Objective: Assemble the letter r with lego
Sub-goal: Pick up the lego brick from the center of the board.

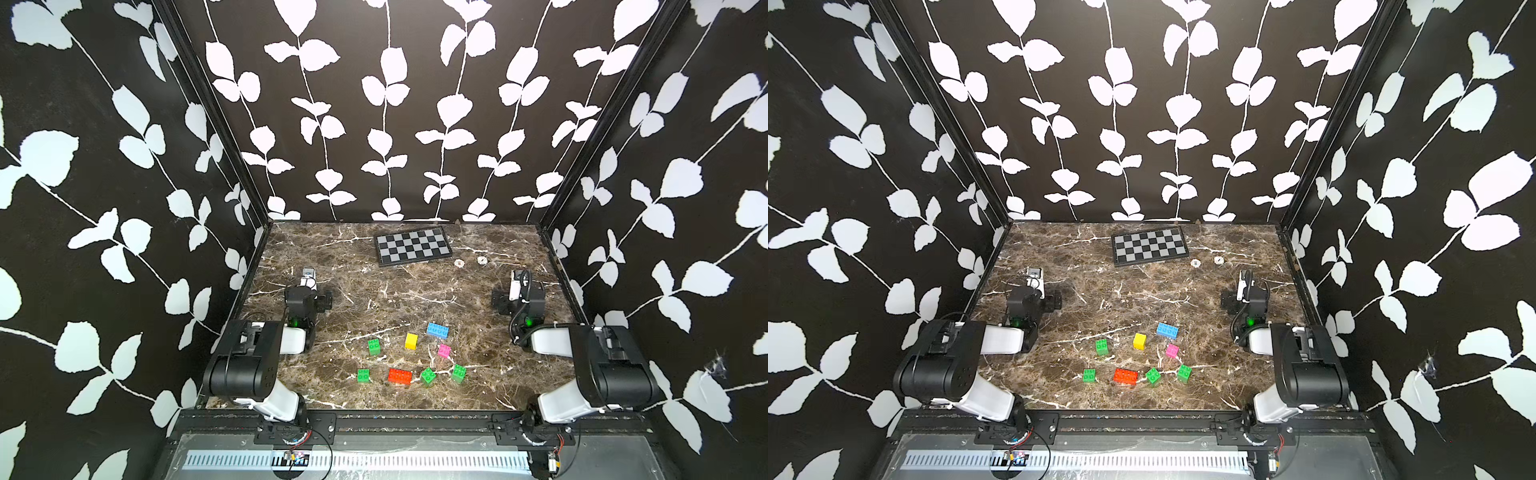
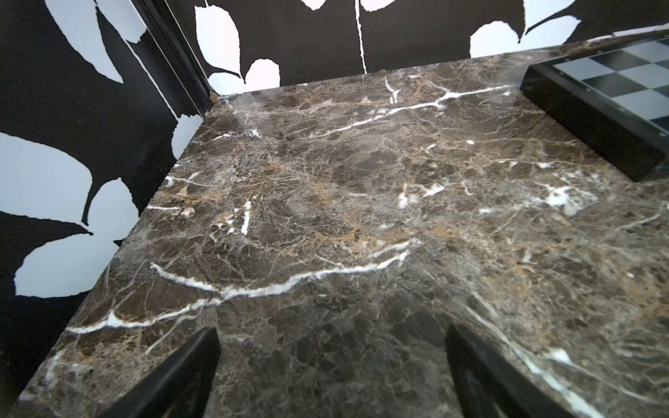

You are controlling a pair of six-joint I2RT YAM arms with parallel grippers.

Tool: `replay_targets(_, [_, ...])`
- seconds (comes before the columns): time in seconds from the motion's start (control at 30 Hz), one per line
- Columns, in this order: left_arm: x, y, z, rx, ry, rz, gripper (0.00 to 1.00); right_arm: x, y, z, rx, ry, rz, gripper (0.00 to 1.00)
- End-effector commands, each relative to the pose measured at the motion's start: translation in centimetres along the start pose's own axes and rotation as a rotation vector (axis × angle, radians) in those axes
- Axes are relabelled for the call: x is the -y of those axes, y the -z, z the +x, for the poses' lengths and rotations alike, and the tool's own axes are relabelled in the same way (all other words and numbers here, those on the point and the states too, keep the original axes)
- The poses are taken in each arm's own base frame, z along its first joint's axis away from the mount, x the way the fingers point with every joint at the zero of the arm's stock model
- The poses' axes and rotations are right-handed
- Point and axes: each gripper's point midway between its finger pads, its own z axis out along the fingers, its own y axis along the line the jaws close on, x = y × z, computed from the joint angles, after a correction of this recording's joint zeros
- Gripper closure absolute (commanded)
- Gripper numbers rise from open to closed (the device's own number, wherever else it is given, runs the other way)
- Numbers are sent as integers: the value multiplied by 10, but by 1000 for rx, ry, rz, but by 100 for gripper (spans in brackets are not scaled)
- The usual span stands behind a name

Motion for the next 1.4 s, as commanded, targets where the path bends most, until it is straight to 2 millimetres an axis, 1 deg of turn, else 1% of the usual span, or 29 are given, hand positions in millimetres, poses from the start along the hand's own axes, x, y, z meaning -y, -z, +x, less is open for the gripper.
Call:
replay_targets(0.0, [-4, -3, -16, 47, 1, -11, 1, -1, -1, -23, 75, 16, -2, 1])
replay_targets(0.63, [-4, -2, -17, 45, 0, -7, 1, 0, -1, -23, 73, 11, 1, 1])
replay_targets(0.7, [-6, -1, -28, 35, -23, -23, 1, 18, 5, -35, 92, -15, 126, 1])
replay_targets(0.73, [-5, 2, -38, 1, -33, -15, 1, 26, 12, -46, 65, -25, 170, 1])
replay_targets(0.77, [-6, 6, -43, -40, -38, -13, 1, 31, 19, -55, 31, -27, 192, 1])
replay_targets(0.8, [-11, 13, -60, -29, -16, -22, 1, 39, 30, -73, 18, -69, 225, 1])
replay_targets(0.83, [-14, 22, -75, -11, 16, -23, 1, 45, 41, -85, -11, -133, 240, 1])
replay_targets(0.87, [-14, 30, -87, 10, 41, -14, 1, 47, 52, -97, -28, -187, 240, 1])
replay_targets(0.9, [-15, 40, -99, 24, 76, -2, 1, 44, 61, -109, -45, -231, 208, 1])
replay_targets(0.93, [-15, 49, -108, 22, 105, 19, 1, 36, 69, -117, -62, -255, 146, 1])
replay_targets(0.97, [-14, 57, -110, -7, 121, 35, 1, 25, 75, -123, -70, -275, 79, 1])
replay_targets(1.0, [-12, 65, -113, -38, 134, 51, 1, 13, 83, -125, -100, -298, 5, 1])
replay_targets(1.03, [-10, 73, -112, -79, 145, 70, 1, 3, 90, -122, -139, -332, -44, 3])
replay_targets(1.07, [-6, 80, -107, -130, 151, 90, 1, -5, 97, -117, -183, -361, -78, 4])
replay_targets(1.13, [5, 96, -102, -215, 148, 133, 1, -29, 111, -101, -288, -415, -156, 6])
replay_targets(1.17, [11, 104, -97, -256, 133, 153, 1, -42, 118, -94, -326, -432, -197, 8])
replay_targets(1.23, [26, 122, -90, -319, 85, 190, 1, -76, 134, -81, -400, -441, -291, 10])
replay_targets(1.33, [40, 145, -80, -385, 82, 234, 1, -120, 156, -57, -532, -428, -372, 10])
replay_targets(1.37, [42, 151, -76, -404, 100, 250, 1, -131, 161, -49, -572, -425, -383, 7])
